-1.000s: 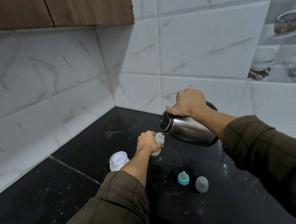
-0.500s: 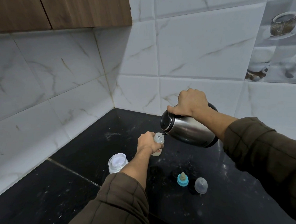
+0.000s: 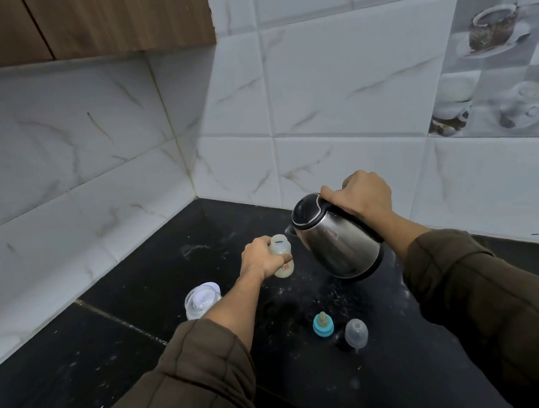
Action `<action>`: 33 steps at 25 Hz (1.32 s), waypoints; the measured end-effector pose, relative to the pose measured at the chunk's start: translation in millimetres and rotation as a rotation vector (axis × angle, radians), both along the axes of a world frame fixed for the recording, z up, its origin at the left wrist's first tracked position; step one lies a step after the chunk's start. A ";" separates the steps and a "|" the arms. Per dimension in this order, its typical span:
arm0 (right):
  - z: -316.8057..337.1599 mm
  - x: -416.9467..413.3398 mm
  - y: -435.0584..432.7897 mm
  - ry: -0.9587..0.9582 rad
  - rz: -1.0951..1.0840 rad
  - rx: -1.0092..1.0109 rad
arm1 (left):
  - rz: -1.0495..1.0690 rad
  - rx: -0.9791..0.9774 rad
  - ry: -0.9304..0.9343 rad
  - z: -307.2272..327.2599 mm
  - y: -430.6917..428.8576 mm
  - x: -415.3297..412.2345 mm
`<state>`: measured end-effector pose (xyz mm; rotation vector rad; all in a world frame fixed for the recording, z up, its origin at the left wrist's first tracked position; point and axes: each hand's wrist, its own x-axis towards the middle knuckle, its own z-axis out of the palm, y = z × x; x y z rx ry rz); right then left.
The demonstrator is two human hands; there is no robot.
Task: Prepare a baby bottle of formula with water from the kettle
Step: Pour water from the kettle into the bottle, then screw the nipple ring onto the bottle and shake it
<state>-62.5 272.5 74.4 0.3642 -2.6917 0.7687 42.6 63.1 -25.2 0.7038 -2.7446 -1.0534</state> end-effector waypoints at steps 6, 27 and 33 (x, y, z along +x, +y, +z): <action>-34.5 -7.3 17.5 -0.129 -0.061 -0.208 | 0.022 0.006 -0.039 -9.1 4.3 -0.3; -91.3 -35.5 44.8 -0.274 -0.015 -0.338 | 0.019 0.017 -0.099 -15.3 22.6 -5.9; -85.0 -36.1 45.3 -0.293 -0.007 -0.135 | 0.006 0.023 -0.090 -14.0 22.1 1.3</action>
